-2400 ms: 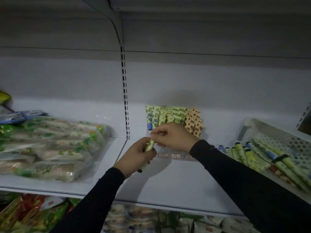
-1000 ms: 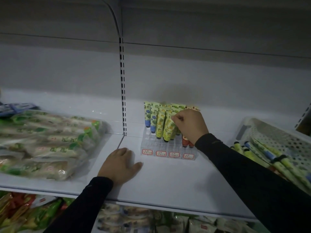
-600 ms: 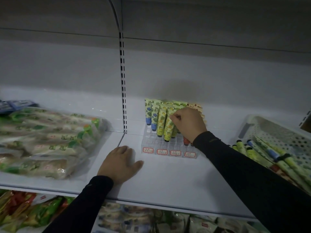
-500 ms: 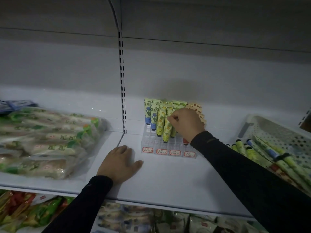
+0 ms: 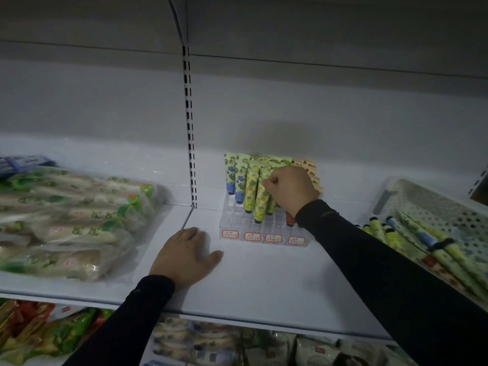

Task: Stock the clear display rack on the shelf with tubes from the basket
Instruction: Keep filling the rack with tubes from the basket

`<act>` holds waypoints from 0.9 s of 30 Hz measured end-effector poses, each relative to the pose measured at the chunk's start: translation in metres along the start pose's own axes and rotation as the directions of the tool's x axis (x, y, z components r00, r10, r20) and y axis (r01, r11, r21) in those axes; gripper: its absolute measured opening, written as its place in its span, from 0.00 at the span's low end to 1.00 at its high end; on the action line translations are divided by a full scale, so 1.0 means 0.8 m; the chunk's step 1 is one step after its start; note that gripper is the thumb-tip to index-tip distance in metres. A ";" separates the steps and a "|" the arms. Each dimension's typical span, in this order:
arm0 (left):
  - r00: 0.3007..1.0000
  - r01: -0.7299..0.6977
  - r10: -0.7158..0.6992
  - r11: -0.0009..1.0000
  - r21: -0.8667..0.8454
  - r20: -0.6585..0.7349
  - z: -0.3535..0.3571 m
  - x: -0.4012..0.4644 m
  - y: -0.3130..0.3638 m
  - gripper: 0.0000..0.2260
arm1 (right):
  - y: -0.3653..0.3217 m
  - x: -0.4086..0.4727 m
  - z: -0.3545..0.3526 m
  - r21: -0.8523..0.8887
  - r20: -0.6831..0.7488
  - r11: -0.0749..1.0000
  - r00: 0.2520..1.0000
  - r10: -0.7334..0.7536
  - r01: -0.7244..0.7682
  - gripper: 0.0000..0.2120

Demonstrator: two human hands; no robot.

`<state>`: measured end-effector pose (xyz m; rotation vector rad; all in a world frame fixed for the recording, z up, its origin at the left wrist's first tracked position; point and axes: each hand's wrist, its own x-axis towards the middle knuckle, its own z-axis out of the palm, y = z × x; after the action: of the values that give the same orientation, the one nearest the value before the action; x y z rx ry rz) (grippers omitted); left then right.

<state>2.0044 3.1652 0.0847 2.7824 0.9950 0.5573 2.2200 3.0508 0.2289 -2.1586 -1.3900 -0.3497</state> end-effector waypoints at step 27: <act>0.997 0.072 -0.071 0.996 -0.049 0.037 -0.017 -0.008 0.013 0.25 | 0.005 -0.022 -0.025 0.115 -0.058 0.993 0.997 0.045 -0.039 0.24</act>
<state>2.0008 3.1533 0.0979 2.6916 1.0537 0.5142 2.2176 3.0249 0.2352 -2.0647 -1.2975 -0.3102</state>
